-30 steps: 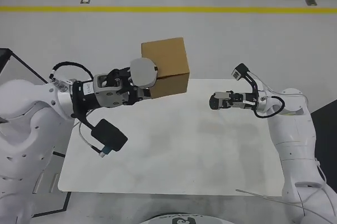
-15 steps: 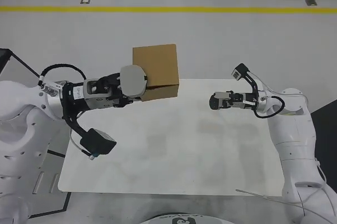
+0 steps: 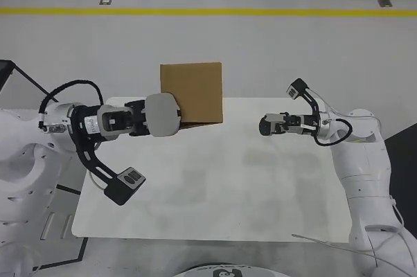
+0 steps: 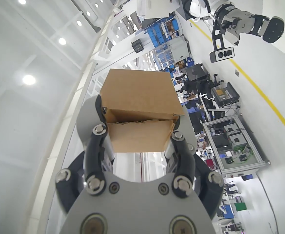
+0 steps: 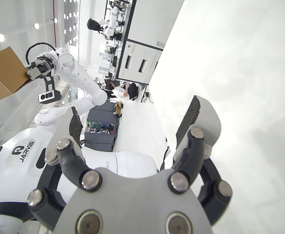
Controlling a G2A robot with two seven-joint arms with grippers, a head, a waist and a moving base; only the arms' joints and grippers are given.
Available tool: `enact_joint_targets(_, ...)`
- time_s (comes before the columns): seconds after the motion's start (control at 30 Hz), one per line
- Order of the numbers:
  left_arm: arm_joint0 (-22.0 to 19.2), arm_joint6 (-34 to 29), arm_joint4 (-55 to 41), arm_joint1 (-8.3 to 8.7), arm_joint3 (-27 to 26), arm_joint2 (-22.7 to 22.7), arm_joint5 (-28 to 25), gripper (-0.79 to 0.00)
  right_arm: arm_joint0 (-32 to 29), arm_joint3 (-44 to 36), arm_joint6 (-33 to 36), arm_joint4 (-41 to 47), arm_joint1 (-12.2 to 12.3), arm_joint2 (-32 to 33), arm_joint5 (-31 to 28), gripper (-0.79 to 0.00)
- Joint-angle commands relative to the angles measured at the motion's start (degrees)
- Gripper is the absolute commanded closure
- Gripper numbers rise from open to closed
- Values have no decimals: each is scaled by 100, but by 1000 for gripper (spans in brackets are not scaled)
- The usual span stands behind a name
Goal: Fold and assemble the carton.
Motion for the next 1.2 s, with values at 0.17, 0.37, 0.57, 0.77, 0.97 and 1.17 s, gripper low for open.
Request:
enact_joint_targets(0.17, -25, -18, 83, 9, -57, 6, 206, 0, 0, 0, 0, 0, 0, 0, 0, -785)
enact_joint_targets(0.37, -8, -16, 389, 32, -210, -16, 279, 0, 0, 0, 0, 0, 0, 0, 0, -785)
enact_joint_targets(0.57, 54, -127, 419, 35, -223, -26, 277, 0, 0, 0, 0, 0, 0, 0, 0, -785)
enact_joint_targets(0.77, 123, -252, 420, 32, -320, -44, 382, 0, 0, 0, 0, 0, 0, 0, 0, -785)
enact_joint_targets(0.97, 169, -155, 867, 55, -512, -116, 780, 0, 0, 0, 0, 0, 0, 0, 0, -785)
enact_joint_targets(1.17, 245, -243, 982, 56, -597, -143, 1048, 0, 0, 0, 0, 0, 0, 0, 0, -785)
